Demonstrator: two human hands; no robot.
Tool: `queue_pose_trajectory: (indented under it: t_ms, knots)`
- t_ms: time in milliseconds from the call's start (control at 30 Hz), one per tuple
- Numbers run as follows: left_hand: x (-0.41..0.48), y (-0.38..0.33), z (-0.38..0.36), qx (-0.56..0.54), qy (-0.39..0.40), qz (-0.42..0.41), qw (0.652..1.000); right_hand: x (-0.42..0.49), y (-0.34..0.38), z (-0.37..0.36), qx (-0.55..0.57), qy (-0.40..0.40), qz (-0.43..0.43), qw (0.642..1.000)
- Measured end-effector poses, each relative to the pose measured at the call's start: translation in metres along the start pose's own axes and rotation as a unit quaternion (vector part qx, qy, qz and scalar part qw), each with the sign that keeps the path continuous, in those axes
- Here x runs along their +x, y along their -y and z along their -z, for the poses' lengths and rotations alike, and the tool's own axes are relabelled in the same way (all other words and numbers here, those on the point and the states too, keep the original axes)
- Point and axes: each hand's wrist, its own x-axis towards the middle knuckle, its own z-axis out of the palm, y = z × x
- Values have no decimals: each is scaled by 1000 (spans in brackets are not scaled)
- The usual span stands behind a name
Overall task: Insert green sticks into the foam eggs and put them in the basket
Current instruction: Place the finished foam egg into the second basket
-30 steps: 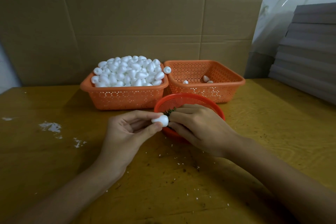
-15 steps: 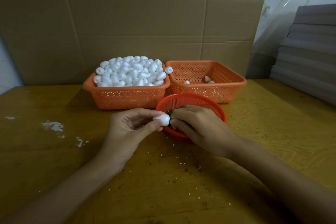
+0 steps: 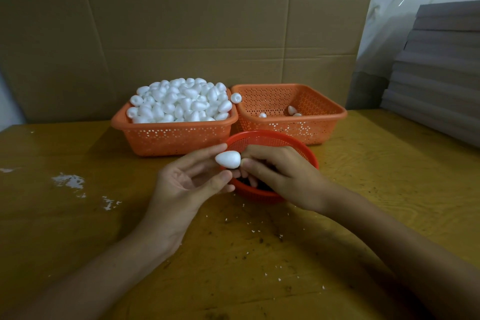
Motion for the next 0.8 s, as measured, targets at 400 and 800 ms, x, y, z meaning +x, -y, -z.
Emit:
queue_pose_trajectory:
  t_ms: [400, 800]
  knots:
    - [0, 2, 0, 16, 0, -6, 1000, 1, -1, -1, 3, 29, 0, 1000]
    - [2, 4, 5, 13, -2, 9, 1000, 1, 0, -1, 7, 18, 1, 1000]
